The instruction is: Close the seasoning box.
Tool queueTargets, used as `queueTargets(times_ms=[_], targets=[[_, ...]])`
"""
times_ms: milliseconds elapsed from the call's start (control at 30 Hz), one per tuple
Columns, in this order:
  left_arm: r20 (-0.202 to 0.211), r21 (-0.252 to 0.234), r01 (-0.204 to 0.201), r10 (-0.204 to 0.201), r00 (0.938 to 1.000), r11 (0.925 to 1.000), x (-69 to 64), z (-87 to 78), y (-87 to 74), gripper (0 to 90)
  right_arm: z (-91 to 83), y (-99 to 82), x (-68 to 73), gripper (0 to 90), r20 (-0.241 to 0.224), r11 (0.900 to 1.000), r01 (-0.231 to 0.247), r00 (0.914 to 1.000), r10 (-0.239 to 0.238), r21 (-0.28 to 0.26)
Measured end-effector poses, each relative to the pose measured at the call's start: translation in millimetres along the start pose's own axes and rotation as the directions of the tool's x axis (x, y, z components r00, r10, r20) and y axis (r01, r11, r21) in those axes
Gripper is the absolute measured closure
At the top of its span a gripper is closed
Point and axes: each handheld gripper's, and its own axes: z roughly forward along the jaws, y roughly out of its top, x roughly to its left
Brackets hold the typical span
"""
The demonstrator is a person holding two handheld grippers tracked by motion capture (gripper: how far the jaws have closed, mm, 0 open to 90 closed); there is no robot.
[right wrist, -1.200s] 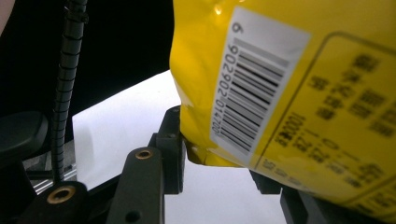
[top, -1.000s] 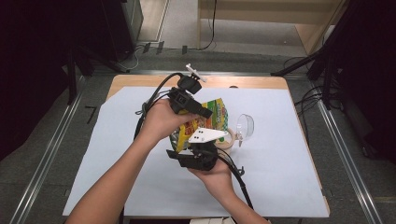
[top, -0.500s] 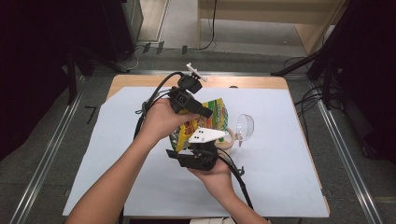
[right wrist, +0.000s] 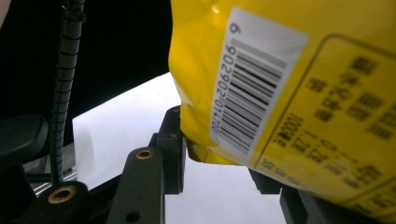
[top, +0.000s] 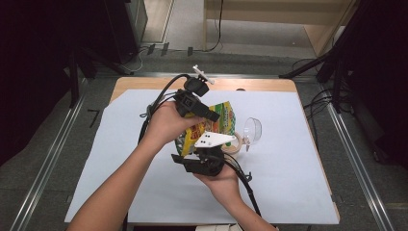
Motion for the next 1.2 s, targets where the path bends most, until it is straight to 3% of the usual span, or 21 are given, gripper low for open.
queueTargets(times_ms=[767, 1067, 1200], targets=[[0.001, 0.001, 0.002, -0.002, 1.0000, 1.0000, 0.9, 0.9, -0.5, 78.2, 0.1, 0.2, 0.4, 63.3, 0.005, 1.0000, 0.004, 1.0000, -0.004, 0.001], [0.019, 0.000, 0.015, -0.015, 0.9997, 0.9999, 3.9, 2.6, -1.7, 78.3, 0.3, -1.0, -0.1, 63.2, 0.009, 1.0000, 0.003, 1.0000, -0.003, 0.007], [0.057, -0.007, 0.047, -0.047, 0.9973, 0.9989, 10.6, 3.8, -4.2, 78.6, 1.2, -2.3, -1.6, 63.3, 0.017, 0.9996, 0.011, 0.9998, -0.011, 0.024]])
